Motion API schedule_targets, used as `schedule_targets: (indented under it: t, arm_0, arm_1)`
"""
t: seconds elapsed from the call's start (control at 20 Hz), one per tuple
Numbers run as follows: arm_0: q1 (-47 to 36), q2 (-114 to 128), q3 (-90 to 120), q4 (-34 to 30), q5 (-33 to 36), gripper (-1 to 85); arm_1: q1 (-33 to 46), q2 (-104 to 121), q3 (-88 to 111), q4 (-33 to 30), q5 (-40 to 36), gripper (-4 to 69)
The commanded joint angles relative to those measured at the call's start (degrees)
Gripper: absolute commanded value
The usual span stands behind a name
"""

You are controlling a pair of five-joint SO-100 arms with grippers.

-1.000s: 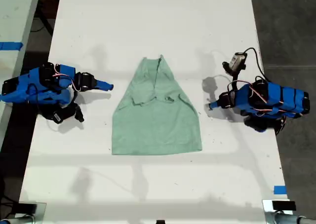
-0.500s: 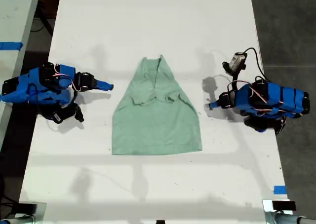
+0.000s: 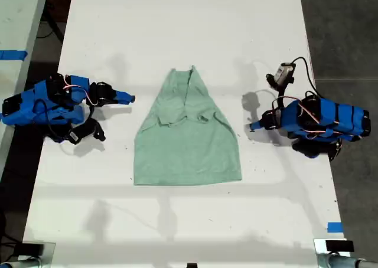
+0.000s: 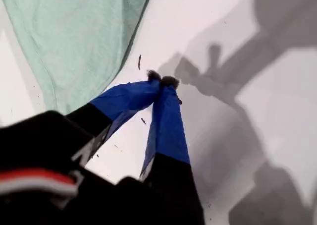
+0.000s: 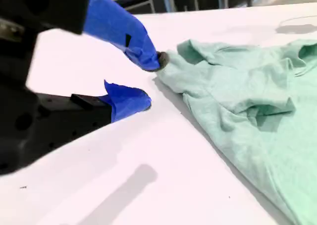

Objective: Fold t shirt

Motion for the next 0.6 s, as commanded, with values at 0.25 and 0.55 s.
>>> schedule_targets:
  t: [0.25,0.55]
  arm_0:
    - [-0.9,0.5,2.3,-0.2,-2.4,9.8]
    - [-2.1,0.5,2.3,-0.2,-2.4,-0.2]
  arm_1:
    - [-0.3,0.5,3.3,-1.5,-0.2,0.2]
    - [-0.4,0.5,3.3,-1.5,-0.1,0.2]
